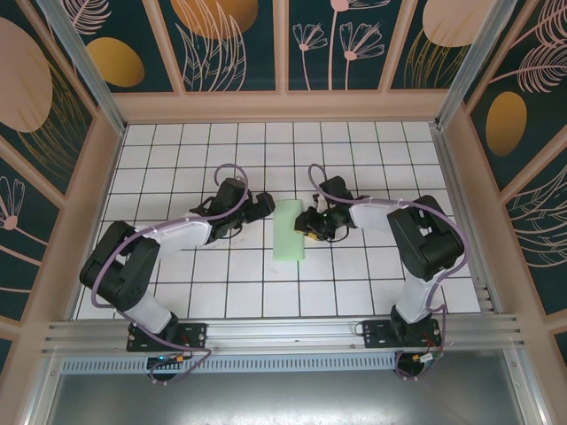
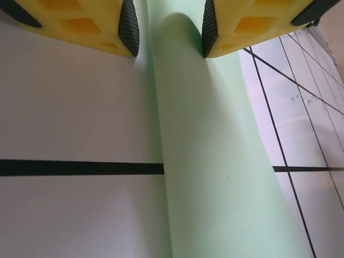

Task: Fold a paper plane with a square sheet of paper (pick it up from the middle)
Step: Hold the square sheet of paper at the center of the table.

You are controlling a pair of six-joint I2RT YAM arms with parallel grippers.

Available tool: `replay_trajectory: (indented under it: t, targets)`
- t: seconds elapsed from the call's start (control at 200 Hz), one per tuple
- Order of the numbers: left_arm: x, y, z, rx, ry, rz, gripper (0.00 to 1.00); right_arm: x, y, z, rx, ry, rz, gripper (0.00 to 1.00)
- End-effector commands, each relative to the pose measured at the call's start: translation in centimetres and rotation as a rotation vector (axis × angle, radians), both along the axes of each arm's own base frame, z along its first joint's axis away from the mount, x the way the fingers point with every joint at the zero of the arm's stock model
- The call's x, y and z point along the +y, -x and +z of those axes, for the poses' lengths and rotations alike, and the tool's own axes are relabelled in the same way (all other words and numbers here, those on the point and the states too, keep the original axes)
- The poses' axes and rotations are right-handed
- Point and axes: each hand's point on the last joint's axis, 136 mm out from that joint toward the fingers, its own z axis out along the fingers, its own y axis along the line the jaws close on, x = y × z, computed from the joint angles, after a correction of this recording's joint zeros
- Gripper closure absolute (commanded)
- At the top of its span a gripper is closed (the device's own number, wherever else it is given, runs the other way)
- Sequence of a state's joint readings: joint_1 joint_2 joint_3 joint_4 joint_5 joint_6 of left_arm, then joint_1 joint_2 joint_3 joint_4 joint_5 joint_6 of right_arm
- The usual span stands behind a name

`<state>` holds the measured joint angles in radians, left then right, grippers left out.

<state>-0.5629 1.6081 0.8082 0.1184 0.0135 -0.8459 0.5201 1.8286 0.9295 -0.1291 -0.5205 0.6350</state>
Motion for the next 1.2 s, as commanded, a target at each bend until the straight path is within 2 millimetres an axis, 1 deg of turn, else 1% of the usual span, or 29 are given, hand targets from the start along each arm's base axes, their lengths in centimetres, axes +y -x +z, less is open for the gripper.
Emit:
replay_trajectory:
  t: [0.0,0.1,0.16,0.28,0.34,0.5,0.811,0.886,1.031,1.131,1.186,1.196]
  targets:
    - [1.3,-1.0,1.4,-0.072,-0.057,0.037,0.01,-4.3,1.7,-8.9,0.069,0.323,0.014,0.57]
    - [0.4,-1.0,2.6,-0.118,-0.007,-0.004,0.02,-3.9,2.1,-9.6,0.086,0.359,0.035,0.57]
    - [-0.1,-1.0,2.8,-0.135,0.017,-0.028,0.02,-3.9,2.1,-10.0,0.086,0.387,0.049,0.56]
    - [-0.8,-0.9,2.5,-0.126,0.052,-0.05,0.02,-3.8,2.4,-10.7,0.096,0.413,0.074,0.55]
    - [-1.2,-0.8,2.2,-0.108,0.066,-0.062,0.04,-3.7,2.5,-10.9,0.097,0.421,0.084,0.55]
    - [-2.2,-0.2,0.9,-0.054,0.107,-0.099,0.14,-3.8,2.5,-11.5,0.098,0.456,0.107,0.54]
    - [-3.2,0.9,-0.2,-0.004,0.16,-0.149,0.36,-4.2,2.8,-12.6,0.115,0.493,0.129,0.54]
    - [-3.7,1.2,-0.4,0.009,0.186,-0.169,0.42,-4.3,2.9,-12.9,0.121,0.501,0.131,0.54]
    - [-4.6,1.5,-0.4,0.022,0.232,-0.202,0.49,-4.3,2.9,-13.4,0.127,0.506,0.128,0.54]
    - [-5.0,1.6,-0.7,0.037,0.252,-0.219,0.55,-4.3,3.0,-13.7,0.128,0.511,0.128,0.54]
    - [-5.3,1.7,-0.5,0.036,0.269,-0.228,0.58,-4.3,3.0,-13.9,0.126,0.514,0.132,0.54]
    - [-5.3,1.8,-1.3,0.056,0.263,-0.227,0.59,-4.3,3.0,-13.9,0.127,0.515,0.132,0.54]
